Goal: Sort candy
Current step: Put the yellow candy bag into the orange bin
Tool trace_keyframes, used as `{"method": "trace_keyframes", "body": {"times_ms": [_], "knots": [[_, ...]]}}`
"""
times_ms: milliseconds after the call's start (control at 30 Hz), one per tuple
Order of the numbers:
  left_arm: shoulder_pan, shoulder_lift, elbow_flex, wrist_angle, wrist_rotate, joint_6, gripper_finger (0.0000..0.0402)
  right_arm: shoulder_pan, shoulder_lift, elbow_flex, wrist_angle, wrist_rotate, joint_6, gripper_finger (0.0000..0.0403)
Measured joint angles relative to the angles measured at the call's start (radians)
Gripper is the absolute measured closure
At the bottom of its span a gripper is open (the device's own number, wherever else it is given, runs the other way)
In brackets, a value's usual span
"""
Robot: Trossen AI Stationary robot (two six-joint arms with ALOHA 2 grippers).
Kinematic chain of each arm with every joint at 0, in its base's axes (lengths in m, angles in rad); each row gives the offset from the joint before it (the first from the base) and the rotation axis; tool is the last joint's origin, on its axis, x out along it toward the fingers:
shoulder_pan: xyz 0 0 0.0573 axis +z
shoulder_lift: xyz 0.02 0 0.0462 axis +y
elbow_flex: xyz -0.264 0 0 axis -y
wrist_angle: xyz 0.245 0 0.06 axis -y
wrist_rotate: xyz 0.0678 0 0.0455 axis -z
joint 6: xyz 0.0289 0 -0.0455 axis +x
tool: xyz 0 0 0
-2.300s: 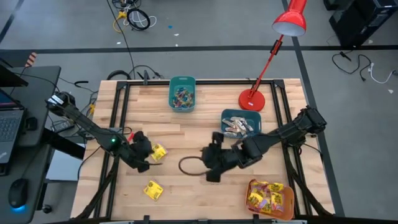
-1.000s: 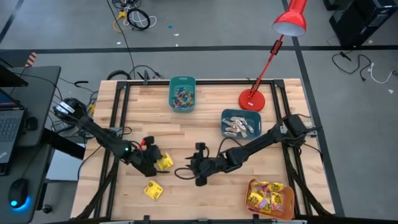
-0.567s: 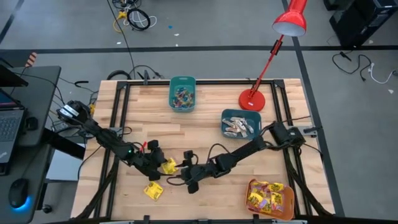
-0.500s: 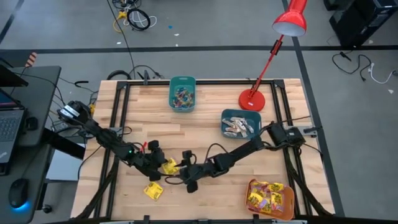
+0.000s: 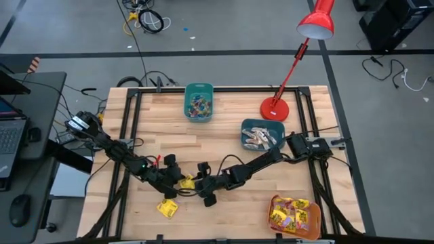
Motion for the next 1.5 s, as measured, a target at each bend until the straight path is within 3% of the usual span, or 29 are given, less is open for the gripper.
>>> {"method": "trace_keyframes", "body": {"times_ms": [167, 700, 1000, 1267, 1500], "knots": [[0.000, 0.002, -0.001, 0.030, 0.010, 0.001, 0.0392, 0.000, 0.000, 0.000, -0.003, -0.002, -0.006, 0.0240], [0.000, 0.001, -0.001, 0.017, -0.006, 0.010, 0.0392, 0.021, -0.012, -0.002, -0.020, -0.027, 0.051, 0.0395], [0.000, -0.005, 0.001, 0.013, -0.014, 0.035, 0.0392, 0.026, -0.103, -0.002, -0.131, -0.083, 0.177, 0.0402], [-0.001, -0.005, 0.001, 0.117, 0.009, 0.059, 0.0392, 0.026, -0.131, -0.002, -0.153, -0.078, 0.145, 0.0403], [0.000, -0.005, 0.001, 0.098, -0.031, 0.053, 0.0392, 0.033, -0.131, -0.002, -0.149, -0.051, 0.083, 0.0396]]}}
